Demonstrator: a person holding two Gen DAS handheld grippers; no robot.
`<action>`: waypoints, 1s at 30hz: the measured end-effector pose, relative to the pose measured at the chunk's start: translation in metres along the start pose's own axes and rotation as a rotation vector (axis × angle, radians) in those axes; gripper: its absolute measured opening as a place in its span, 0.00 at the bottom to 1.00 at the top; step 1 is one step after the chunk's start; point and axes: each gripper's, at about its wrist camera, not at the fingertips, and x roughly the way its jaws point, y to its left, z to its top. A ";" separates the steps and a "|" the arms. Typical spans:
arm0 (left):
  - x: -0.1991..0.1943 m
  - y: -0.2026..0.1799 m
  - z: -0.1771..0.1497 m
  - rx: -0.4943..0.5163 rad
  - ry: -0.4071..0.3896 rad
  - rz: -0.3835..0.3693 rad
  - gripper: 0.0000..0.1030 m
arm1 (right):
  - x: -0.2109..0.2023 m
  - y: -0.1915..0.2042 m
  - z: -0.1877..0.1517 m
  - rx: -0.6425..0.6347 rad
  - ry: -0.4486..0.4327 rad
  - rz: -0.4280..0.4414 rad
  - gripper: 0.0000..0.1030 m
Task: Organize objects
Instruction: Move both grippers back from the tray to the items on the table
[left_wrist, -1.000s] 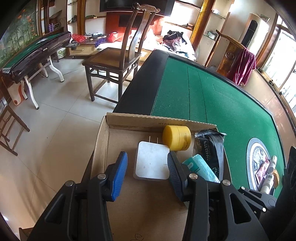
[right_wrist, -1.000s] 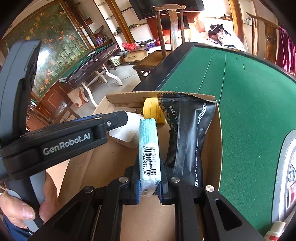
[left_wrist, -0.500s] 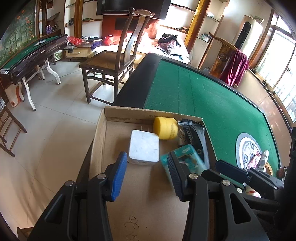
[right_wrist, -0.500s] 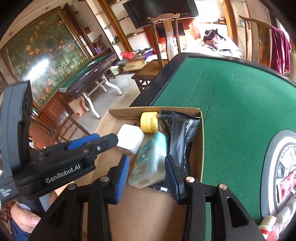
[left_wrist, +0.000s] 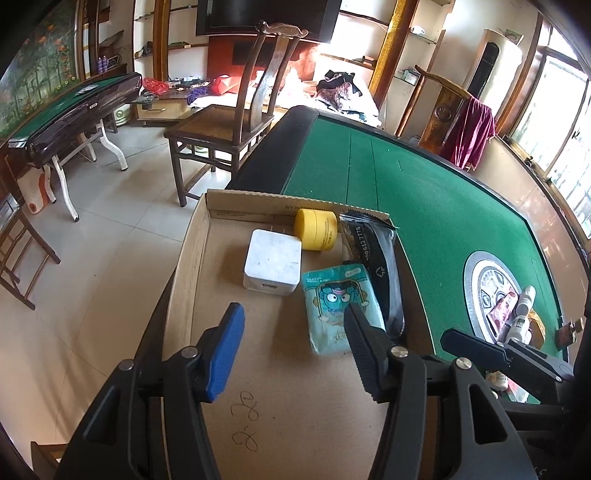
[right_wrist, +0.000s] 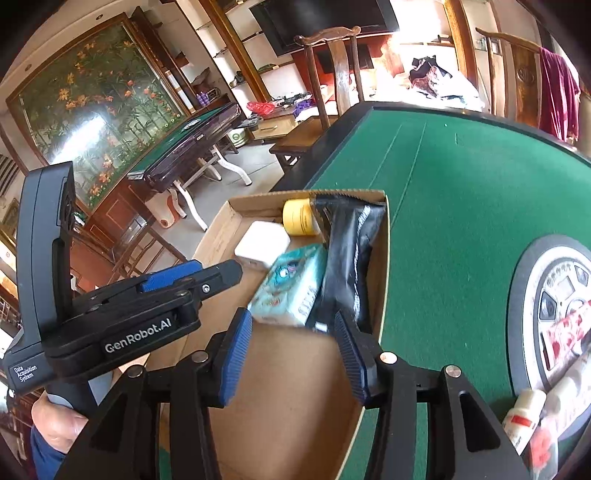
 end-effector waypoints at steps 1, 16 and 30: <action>-0.002 -0.002 -0.003 -0.003 -0.009 -0.003 0.56 | -0.002 -0.002 -0.003 0.004 0.001 0.005 0.51; -0.030 -0.042 -0.035 0.077 -0.088 0.061 0.83 | -0.035 -0.028 -0.037 0.037 -0.017 0.050 0.59; -0.042 -0.076 -0.057 0.109 -0.100 0.033 0.89 | -0.091 -0.061 -0.068 0.044 -0.094 0.081 0.92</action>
